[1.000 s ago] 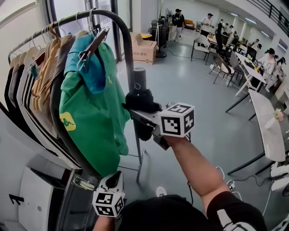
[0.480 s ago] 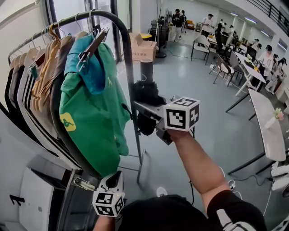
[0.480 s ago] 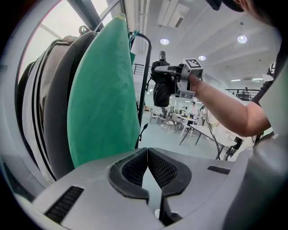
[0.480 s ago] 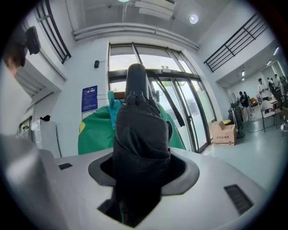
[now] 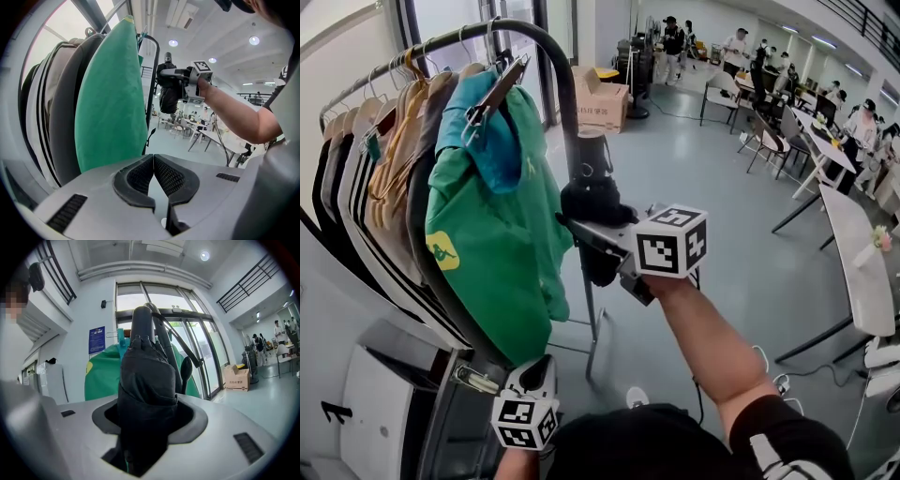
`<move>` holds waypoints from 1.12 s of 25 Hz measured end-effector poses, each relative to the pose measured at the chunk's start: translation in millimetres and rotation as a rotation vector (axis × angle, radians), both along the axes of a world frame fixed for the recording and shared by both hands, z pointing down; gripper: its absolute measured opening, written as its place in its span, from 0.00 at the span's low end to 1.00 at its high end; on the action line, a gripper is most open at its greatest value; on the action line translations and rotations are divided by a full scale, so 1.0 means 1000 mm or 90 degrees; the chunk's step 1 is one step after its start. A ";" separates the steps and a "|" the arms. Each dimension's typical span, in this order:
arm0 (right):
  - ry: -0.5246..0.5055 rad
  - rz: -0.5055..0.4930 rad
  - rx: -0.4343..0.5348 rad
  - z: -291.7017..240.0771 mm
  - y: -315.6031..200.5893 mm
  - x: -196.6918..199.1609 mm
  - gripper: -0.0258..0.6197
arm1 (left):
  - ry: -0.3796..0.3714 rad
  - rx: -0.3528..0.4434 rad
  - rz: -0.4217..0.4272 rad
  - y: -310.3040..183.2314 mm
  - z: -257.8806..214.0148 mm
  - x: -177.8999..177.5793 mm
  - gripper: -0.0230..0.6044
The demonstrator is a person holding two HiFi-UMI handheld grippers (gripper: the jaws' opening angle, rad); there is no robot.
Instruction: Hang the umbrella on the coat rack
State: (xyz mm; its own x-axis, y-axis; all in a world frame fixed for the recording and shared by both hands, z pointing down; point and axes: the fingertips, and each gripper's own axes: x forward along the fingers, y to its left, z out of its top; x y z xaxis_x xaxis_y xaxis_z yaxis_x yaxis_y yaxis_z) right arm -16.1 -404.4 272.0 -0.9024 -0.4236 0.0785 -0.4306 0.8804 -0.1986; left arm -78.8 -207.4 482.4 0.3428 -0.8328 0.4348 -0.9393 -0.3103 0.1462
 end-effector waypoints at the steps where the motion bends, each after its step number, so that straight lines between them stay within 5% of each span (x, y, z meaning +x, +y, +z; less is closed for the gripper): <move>1: 0.002 -0.002 0.000 0.001 0.001 -0.001 0.38 | 0.000 0.000 0.000 0.000 0.000 0.000 0.06; 15: 0.049 -0.044 -0.025 0.049 0.027 -0.023 0.38 | 0.000 0.002 0.004 0.002 0.000 0.000 0.06; 28: 0.104 -0.028 -0.116 0.146 0.046 -0.008 0.38 | -0.004 -0.001 0.007 0.002 0.004 -0.007 0.06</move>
State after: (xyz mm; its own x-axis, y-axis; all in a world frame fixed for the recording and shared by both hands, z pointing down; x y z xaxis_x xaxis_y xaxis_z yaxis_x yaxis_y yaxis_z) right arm -24.0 -358.3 417.8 -0.8886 -0.3499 0.2965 -0.4321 0.8553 -0.2860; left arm -86.3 -205.0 486.0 0.3493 -0.8284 0.4379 -0.9367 -0.3208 0.1403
